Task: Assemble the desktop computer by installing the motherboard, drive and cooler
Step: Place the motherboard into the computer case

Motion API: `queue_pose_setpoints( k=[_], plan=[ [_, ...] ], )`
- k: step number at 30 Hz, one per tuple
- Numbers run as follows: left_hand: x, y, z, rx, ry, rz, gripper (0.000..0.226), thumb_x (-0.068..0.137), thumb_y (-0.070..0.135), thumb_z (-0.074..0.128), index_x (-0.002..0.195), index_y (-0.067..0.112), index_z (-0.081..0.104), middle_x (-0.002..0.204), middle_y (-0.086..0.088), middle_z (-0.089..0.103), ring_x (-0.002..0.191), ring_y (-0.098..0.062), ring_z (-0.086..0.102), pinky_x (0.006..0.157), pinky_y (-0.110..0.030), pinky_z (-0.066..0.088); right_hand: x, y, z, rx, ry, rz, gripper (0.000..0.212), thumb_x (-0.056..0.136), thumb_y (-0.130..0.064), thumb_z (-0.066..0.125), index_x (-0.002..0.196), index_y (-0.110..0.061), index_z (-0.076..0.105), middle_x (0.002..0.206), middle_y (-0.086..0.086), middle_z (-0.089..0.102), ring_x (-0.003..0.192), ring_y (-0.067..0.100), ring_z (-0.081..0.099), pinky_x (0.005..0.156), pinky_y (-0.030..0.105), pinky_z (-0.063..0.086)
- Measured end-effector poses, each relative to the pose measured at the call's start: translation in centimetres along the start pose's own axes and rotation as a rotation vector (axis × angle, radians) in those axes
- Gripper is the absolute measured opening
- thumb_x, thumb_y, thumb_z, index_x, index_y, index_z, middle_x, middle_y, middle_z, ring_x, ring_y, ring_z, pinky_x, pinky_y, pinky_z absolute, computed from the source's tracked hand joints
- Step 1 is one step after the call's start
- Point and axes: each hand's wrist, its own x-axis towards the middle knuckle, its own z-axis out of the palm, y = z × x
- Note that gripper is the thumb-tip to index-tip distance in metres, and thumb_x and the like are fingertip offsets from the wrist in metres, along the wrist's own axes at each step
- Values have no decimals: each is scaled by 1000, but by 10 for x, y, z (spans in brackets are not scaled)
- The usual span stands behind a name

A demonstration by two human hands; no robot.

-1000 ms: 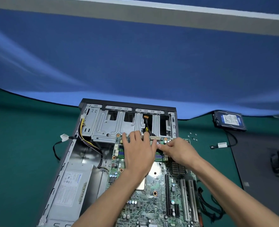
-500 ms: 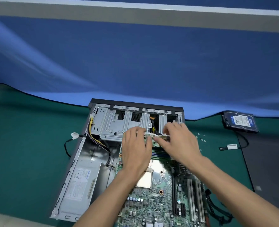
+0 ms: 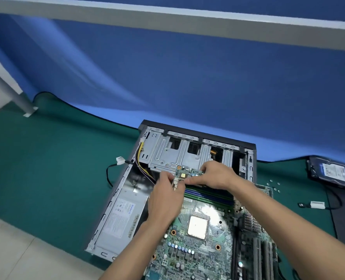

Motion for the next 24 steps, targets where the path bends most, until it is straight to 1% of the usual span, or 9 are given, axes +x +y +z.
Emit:
queue_pose_setpoints(
  k=[2,4,6,11,13,15,18,21,24],
  plan=[
    [-2,-4,2,-50,-98,-34,30,89,37,55,113,25,41,94,5,59,72,-13,58,66,-32,49,3,-3,-3,18,-34,21,65,55,-79,64,60,-17,45,52,-5,40,52,14,39,54,29,26],
    [-2,-5,4,-94,-111,-45,31,87,30,59,113,25,43,94,4,61,66,-15,58,64,-34,51,7,-5,-7,35,-73,35,63,57,-73,70,53,-18,39,48,-4,35,51,15,35,55,29,25],
    [-1,-7,5,-104,-70,-41,29,87,26,61,110,25,44,92,5,60,64,-14,56,64,-35,52,9,-7,-8,52,-99,43,63,57,-69,74,51,-17,37,47,-4,34,50,16,35,56,30,27],
    [-9,-7,17,-125,70,-17,25,91,29,59,111,26,44,93,-5,63,81,-29,63,65,-34,48,10,-7,-5,81,-84,80,62,55,-69,75,58,-14,47,54,-2,45,55,17,44,60,31,34],
    [-12,-6,22,-77,143,6,21,93,31,56,110,26,44,88,-2,64,78,-27,64,66,-35,49,10,-6,-4,85,-75,91,62,55,-70,74,68,-12,57,63,-1,55,63,17,53,69,33,41],
    [-12,-6,23,-56,193,36,18,94,31,53,109,25,45,85,1,62,75,-25,62,69,-38,50,9,-6,-2,85,-61,95,62,54,-71,74,69,-12,60,64,-1,55,64,17,53,73,35,42],
    [-12,-9,24,-42,213,81,16,95,28,50,110,22,48,79,2,59,72,-26,58,66,-36,48,10,-7,0,76,-37,103,60,53,-71,74,58,-17,47,53,-4,46,55,16,46,66,33,36],
    [-12,-10,24,-25,201,120,13,96,27,49,108,22,47,79,4,56,64,-19,49,67,-38,49,6,-8,1,76,5,104,65,53,-73,73,55,-18,39,47,-6,37,50,16,39,58,32,28],
    [-10,-8,21,-82,156,50,13,94,27,51,103,29,41,91,6,57,72,-16,55,70,-39,49,0,-5,3,41,66,55,64,55,-78,67,68,-17,53,61,-3,50,59,15,45,57,31,31]
  ],
)
